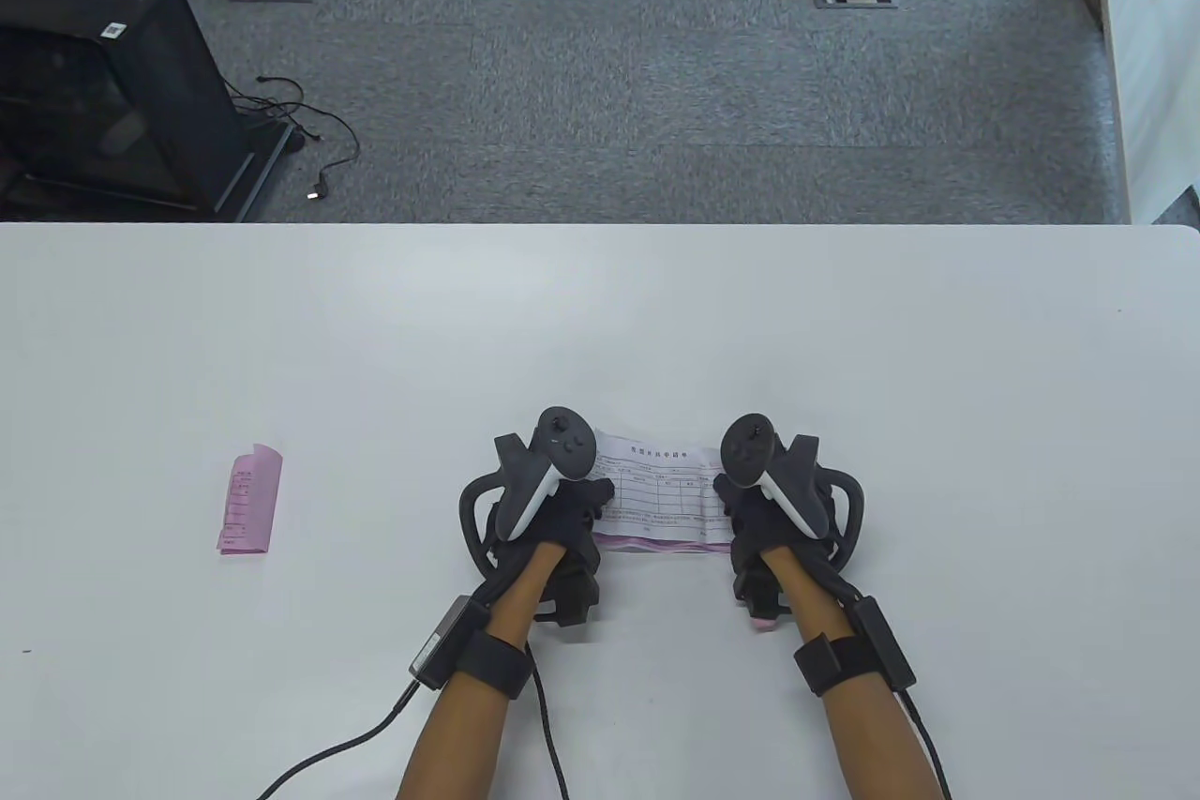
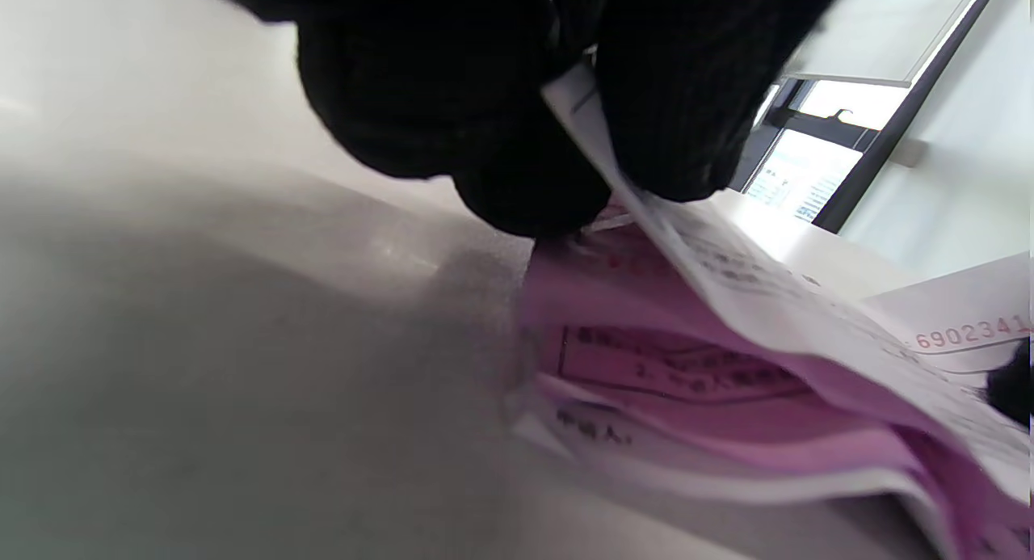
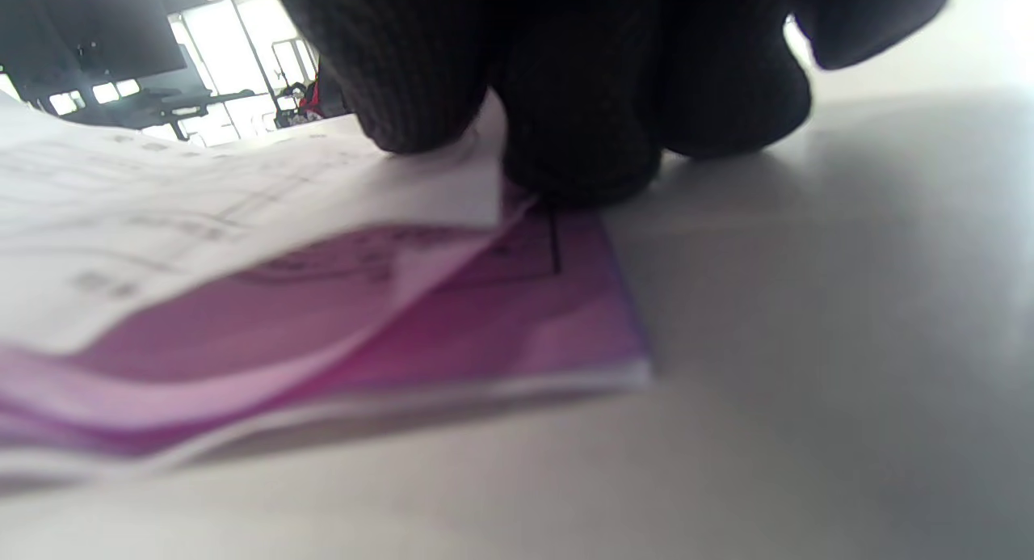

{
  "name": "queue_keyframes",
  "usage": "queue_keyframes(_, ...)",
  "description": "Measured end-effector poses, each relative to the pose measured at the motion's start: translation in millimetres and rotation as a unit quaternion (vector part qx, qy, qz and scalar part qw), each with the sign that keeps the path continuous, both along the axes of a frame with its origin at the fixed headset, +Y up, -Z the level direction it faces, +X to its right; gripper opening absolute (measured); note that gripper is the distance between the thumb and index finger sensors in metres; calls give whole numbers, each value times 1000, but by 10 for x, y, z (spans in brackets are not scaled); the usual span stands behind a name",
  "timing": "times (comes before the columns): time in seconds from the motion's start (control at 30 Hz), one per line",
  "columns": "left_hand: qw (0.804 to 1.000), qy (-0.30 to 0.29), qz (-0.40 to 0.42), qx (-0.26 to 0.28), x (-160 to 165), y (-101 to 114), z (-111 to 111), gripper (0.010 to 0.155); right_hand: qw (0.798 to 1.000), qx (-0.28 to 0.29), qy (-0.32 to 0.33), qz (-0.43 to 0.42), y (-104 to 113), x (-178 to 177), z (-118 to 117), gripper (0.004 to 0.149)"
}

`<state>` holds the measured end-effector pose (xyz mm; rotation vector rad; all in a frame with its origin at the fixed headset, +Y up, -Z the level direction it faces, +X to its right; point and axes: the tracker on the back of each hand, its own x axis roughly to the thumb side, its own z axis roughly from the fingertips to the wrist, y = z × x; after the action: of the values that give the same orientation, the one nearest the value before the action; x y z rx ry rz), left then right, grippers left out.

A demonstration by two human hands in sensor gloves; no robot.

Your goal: Unfold folded invoices and stack

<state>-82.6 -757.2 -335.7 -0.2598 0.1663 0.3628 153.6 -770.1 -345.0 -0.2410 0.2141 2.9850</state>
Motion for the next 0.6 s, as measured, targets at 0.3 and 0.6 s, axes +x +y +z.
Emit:
queue_keyframes(0.3,999,-2,-21,-28,-27,-197,-56,78,998,-3,13,61,-23,-45,-22,37)
queue_keyframes(0.6,994,-22,-93,-53,-40,-171,-45,91,993,-11,-16,115,10,72,-31,55)
